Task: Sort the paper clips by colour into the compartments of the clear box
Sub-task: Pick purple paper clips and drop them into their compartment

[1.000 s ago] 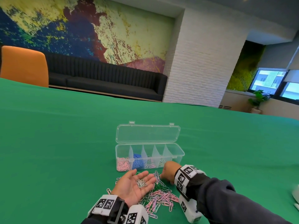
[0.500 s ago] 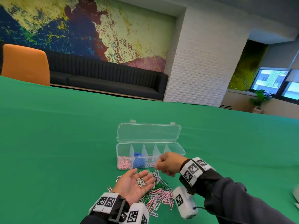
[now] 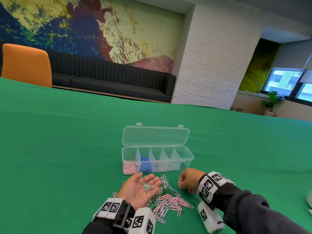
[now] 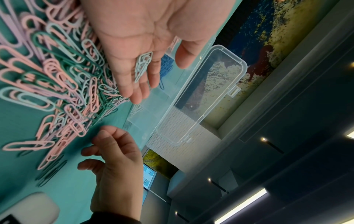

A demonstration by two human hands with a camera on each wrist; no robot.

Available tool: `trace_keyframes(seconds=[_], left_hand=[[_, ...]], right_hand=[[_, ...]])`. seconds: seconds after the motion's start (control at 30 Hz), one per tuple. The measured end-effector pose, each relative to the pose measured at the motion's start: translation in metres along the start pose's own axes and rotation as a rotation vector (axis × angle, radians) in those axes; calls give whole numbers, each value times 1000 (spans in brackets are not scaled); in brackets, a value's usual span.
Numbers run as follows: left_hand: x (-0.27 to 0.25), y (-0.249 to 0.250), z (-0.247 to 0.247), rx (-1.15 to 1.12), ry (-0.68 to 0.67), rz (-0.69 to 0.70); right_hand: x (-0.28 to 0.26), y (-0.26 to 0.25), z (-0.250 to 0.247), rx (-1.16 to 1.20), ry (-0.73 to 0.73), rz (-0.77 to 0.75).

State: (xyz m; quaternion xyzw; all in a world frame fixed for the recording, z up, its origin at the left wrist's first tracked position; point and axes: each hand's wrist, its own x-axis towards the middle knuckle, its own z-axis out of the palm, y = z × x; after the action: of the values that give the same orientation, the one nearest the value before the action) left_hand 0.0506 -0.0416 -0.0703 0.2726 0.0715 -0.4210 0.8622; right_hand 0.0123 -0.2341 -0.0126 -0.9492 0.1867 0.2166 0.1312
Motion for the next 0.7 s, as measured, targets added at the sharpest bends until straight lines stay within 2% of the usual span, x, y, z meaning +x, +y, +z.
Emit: trace_keyframes(seconds=[0.07,0.17,0.43,0.7], left_hand=[[0,0,0,4,0,4],[0,0,-1,7,1,6],[1,-1,-1,20,-2,1],[2,1,-1,10,0,4]], right_hand=[[0,-4,5,-13,-24,1],[5,-9,15,-53,25,3],[3,-10,27,65,116,-43],[3,-12,25,80,73,-33]])
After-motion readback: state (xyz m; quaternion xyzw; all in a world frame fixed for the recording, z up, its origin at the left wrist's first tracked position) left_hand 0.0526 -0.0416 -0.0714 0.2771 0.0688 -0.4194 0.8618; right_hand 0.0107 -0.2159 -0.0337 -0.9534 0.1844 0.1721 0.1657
